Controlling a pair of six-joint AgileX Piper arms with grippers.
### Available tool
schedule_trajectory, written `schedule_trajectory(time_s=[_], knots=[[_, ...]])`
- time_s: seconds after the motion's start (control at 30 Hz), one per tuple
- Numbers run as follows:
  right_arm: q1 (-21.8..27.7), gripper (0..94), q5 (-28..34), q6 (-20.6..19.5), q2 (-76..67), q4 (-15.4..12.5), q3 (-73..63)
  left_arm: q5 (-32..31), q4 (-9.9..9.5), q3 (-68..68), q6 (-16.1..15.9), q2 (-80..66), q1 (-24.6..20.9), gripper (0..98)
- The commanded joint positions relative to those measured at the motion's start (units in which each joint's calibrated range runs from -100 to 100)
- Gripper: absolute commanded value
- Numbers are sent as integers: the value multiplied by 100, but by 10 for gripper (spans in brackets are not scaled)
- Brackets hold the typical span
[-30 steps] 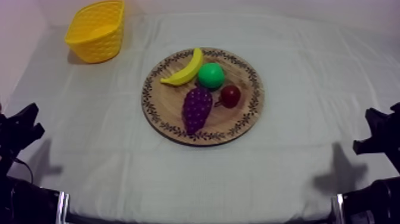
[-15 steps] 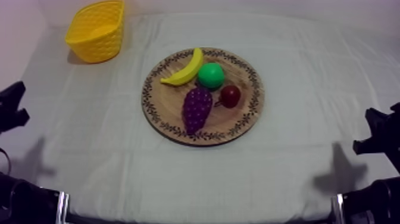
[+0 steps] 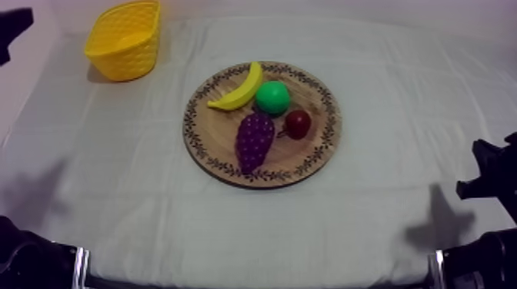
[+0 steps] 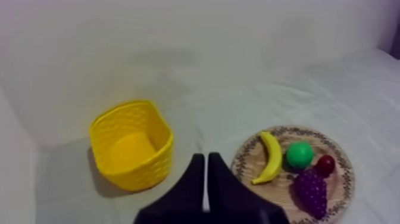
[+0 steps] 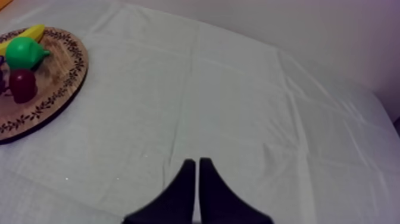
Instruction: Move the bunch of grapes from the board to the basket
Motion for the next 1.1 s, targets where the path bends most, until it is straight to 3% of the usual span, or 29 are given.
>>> schedule_trajectory(time_s=[0.0,0.27,0.4,0.57,0.7,1.07], knots=[[1,3,-3,0,2,1,-1,386,-36,-1042,-8,1014,309,0],[1,3,-3,1,2,1,-1,711,-529,-2359,203,2672,1391,0],[1,3,-3,1,2,1,-1,696,-615,-2904,248,3357,1717,0],[1,3,-3,2,2,1,-1,652,-589,-3473,223,4104,1933,0],[1,3,-3,3,2,1,-1,847,-439,-3933,135,4760,1974,0],[1,3,-3,1,2,1,-1,2068,-150,-5158,-157,6546,1936,0]])
